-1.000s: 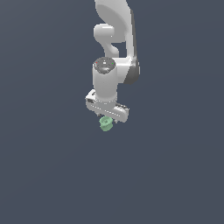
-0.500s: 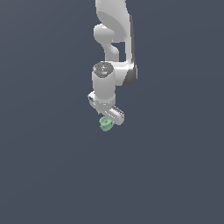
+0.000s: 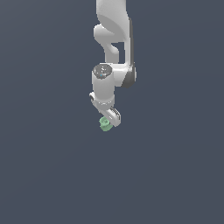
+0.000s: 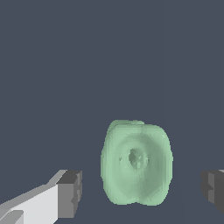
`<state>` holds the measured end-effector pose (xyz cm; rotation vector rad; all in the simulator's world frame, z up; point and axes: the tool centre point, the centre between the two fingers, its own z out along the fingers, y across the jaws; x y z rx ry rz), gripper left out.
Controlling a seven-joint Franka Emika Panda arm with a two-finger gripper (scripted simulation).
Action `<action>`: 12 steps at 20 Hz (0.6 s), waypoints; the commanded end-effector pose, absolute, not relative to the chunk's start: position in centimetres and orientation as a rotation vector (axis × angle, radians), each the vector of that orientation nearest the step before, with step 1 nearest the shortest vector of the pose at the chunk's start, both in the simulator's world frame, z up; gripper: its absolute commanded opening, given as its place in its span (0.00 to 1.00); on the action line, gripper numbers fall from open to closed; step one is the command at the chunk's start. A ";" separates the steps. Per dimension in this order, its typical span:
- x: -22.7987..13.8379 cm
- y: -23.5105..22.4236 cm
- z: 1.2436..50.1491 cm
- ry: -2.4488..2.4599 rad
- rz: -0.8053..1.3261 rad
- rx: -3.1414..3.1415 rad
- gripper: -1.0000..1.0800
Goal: Pick up the object and move it to a goal position.
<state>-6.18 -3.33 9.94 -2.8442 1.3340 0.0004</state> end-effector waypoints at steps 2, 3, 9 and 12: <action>-6.3 -3.4 9.8 1.368 0.000 -2.828 0.96; -6.4 -3.4 9.7 1.371 0.000 -2.826 0.96; -6.4 -3.4 9.2 1.366 0.000 -2.829 0.96; -6.4 -3.4 8.1 1.368 0.000 -2.828 0.96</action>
